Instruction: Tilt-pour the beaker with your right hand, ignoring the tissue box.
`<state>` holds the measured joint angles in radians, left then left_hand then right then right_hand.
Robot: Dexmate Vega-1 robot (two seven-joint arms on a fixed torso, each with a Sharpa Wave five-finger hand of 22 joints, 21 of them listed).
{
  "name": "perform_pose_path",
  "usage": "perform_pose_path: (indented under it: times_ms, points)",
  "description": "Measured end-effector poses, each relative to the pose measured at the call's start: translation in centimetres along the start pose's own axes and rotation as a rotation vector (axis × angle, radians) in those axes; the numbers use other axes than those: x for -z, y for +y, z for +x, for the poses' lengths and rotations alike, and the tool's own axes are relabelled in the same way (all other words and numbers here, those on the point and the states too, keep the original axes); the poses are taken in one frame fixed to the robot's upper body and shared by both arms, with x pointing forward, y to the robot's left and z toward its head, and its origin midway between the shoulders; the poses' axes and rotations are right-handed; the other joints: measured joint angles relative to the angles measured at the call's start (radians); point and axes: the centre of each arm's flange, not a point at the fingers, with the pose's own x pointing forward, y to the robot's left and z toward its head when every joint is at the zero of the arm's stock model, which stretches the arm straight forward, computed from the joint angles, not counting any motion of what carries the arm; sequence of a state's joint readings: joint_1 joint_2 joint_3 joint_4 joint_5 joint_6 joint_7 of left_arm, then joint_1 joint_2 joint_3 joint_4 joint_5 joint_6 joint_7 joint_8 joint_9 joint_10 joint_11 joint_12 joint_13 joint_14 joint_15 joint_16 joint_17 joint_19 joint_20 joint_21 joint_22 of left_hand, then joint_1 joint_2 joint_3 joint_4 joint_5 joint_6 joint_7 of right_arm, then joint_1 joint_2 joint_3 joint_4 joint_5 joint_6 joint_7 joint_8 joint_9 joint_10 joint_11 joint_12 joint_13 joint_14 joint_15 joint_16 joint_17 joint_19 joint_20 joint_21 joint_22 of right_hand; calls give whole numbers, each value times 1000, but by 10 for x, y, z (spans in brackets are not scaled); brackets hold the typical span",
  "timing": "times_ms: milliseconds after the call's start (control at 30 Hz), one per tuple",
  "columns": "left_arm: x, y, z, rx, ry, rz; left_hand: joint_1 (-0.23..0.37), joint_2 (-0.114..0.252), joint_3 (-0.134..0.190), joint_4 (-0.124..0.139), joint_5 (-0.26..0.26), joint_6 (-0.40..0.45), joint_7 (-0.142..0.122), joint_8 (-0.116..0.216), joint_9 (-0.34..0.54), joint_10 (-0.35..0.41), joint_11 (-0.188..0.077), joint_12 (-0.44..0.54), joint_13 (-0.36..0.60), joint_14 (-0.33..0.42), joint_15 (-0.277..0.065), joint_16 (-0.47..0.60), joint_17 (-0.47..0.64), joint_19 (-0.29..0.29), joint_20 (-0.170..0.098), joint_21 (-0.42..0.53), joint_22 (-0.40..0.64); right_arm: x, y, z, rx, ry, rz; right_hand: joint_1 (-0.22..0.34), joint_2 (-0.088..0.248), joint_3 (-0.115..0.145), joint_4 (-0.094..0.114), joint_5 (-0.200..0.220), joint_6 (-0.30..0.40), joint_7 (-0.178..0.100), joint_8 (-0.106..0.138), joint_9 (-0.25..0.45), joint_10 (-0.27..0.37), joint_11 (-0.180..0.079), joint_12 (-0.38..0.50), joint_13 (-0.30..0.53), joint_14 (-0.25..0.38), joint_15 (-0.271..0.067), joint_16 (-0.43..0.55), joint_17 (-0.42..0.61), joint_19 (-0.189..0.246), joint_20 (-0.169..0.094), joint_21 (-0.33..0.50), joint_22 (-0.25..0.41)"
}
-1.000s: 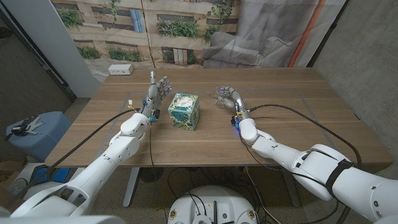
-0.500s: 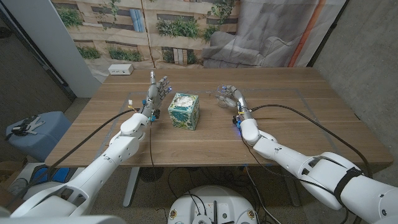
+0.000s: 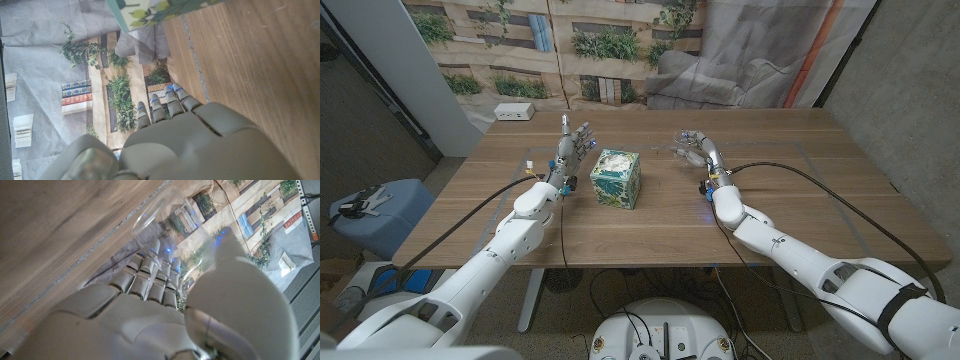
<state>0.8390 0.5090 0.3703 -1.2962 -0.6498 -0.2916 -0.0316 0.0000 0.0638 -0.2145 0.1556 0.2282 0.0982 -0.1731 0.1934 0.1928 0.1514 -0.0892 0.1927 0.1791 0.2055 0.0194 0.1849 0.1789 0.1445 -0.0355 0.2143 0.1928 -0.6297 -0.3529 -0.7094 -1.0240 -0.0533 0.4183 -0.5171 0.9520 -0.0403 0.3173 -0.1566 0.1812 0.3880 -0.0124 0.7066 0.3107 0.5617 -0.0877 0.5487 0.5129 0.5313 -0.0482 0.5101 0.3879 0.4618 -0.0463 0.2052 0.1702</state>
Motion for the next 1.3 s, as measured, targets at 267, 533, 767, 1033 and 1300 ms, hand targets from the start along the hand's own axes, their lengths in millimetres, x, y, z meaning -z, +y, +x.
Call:
perform_pose_path:
  times_ms: [267,533,767,1033,1300]
  points:
    - [0,0,0,0,0,0,0,0,0,0,0,0,0,0,0,0,0,0,0,0,0,0,0,0,0,0,0,-8,-20,2,-15,-19,-22,0,0,-15,14,0,7,4,7,-5,14,-3,0,9,4,-4,4,5,9,-2,0,0]
    - [0,0,0,0,0,0,0,0,0,0,0,0,0,0,0,0,0,0,0,0,0,0,0,0,0,0,0,-13,-38,6,-73,-30,-90,0,0,-28,27,0,14,11,15,-9,23,5,8,16,11,-4,8,9,13,2,0,0]
    - [0,0,0,0,0,0,0,0,0,0,0,0,0,0,0,0,0,0,0,0,0,0,0,0,0,0,0,-20,-54,9,-116,-46,-153,0,0,-35,27,0,20,16,15,-9,28,11,12,20,13,-2,8,9,12,2,0,0]
    - [0,0,0,0,-1,0,0,0,0,0,0,0,0,0,0,0,0,0,0,0,0,0,0,0,0,0,0,-28,-73,17,-194,-54,-247,0,0,-35,27,5,20,16,23,-14,28,11,12,23,12,-2,8,9,12,2,0,0]
    - [0,0,0,0,-1,0,0,0,0,0,0,0,0,0,0,0,0,0,0,0,0,0,0,0,0,0,0,-42,-89,30,-261,-76,-332,0,0,-33,25,5,20,16,23,-14,28,11,12,29,12,-2,8,9,12,2,0,0]
